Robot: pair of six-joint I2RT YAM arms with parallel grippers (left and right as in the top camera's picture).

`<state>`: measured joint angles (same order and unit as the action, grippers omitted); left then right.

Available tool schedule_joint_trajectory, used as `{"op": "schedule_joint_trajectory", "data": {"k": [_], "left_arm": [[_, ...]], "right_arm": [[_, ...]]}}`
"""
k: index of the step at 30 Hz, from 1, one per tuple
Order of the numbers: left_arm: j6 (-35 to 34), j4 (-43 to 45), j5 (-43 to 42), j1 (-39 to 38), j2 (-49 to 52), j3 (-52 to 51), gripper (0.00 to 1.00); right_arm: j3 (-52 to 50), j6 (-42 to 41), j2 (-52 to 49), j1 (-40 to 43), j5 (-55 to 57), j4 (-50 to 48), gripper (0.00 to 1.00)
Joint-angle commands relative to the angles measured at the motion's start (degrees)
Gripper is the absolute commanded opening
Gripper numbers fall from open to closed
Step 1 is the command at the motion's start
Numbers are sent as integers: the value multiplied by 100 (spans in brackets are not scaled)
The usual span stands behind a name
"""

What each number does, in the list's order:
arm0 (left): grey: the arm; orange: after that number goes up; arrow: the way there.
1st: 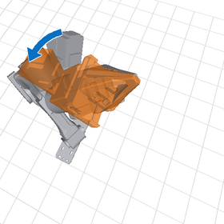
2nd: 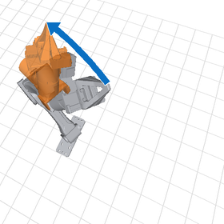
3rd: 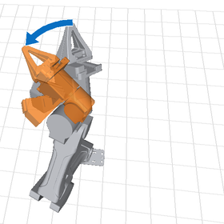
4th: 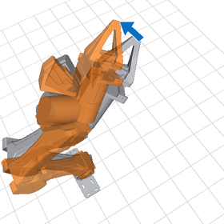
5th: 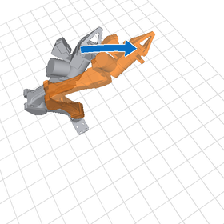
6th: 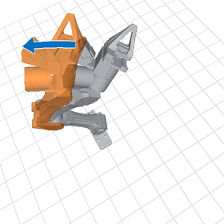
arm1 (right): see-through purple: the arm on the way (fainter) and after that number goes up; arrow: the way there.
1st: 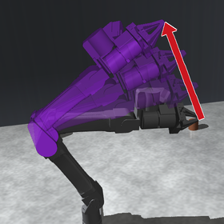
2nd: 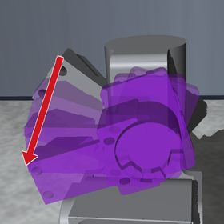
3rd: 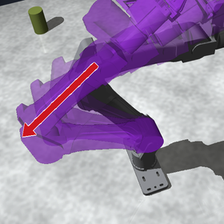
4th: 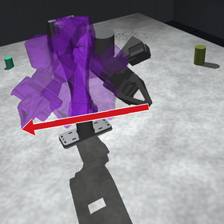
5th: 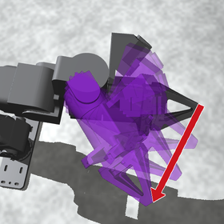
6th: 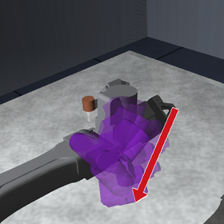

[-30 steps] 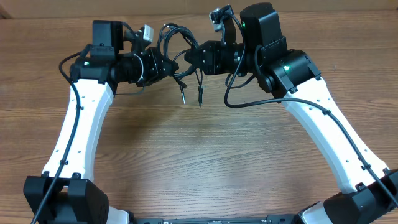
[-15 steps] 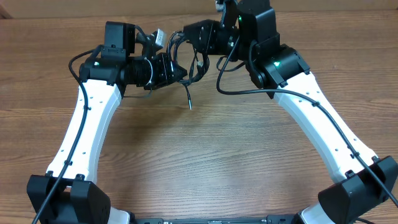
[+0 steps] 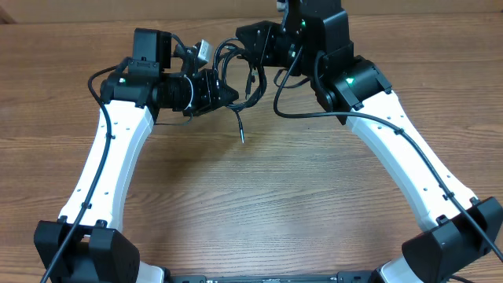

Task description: Untangle cables

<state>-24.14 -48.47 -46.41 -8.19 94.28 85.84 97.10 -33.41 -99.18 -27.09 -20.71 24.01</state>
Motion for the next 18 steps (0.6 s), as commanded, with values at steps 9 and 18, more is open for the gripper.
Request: {"op": "schedule_joint_trajectory", "data": {"k": [9,18], "left_arm": [[-702,275,-1274,120,-140,66,4],[-229,555,-1602,210,-140,66,4]], "right_arm": [[37,162,-374,-138,96,1062,4],[35,588,-382,-387,181,1985,4]]}}
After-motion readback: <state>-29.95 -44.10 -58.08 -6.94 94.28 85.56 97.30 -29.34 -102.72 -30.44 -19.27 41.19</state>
